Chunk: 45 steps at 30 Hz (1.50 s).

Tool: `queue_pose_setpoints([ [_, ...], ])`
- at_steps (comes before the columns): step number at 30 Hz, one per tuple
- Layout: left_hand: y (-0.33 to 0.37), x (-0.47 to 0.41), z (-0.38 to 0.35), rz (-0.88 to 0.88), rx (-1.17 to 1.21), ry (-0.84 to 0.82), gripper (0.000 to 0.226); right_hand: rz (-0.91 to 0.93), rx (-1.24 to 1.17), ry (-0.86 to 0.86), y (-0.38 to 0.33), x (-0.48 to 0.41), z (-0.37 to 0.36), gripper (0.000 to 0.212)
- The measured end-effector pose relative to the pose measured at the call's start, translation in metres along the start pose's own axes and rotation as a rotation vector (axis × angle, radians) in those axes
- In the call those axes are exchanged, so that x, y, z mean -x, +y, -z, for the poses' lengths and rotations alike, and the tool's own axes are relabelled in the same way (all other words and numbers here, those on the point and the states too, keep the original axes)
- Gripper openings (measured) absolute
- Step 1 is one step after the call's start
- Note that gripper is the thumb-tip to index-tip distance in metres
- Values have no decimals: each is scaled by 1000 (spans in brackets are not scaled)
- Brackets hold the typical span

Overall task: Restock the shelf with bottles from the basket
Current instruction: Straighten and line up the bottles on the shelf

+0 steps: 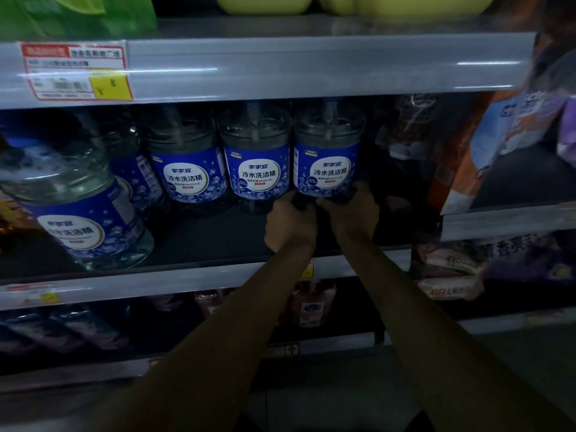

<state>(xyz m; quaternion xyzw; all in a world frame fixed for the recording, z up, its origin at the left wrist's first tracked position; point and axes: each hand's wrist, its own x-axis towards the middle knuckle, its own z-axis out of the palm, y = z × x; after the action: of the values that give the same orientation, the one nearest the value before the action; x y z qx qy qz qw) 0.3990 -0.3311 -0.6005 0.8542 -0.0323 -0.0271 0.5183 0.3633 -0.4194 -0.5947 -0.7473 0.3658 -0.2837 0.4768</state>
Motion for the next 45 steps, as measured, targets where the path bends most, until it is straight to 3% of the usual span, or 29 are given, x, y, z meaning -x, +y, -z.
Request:
queue_pose_setpoints([
  [11, -4, -6, 6, -48, -11, -82, 38, 33, 46, -11, 2, -6, -7, 66],
  [14, -10, -5, 18, -59, 5, 26, 30, 91, 61, 71, 3, 5, -7, 64],
  [16, -15, -6, 31, -42, 16, 139, 21, 167, 93, 119, -1, 14, -10, 49],
  [19, -26, -16, 54, -9, 69, 294, 33, 257, 139, -23, -12, 25, -25, 31],
  [24, -42, -29, 71, -52, 48, 255, 58, 273, 77, -225, -20, 40, -58, 54],
  [38, -43, -36, 74, -81, -68, 264, 76, 226, -2, -48, -17, 37, -84, 57],
  [45, -39, -32, 72, -53, -29, 273, 66, 198, -23, -70, -22, 40, -80, 53],
])
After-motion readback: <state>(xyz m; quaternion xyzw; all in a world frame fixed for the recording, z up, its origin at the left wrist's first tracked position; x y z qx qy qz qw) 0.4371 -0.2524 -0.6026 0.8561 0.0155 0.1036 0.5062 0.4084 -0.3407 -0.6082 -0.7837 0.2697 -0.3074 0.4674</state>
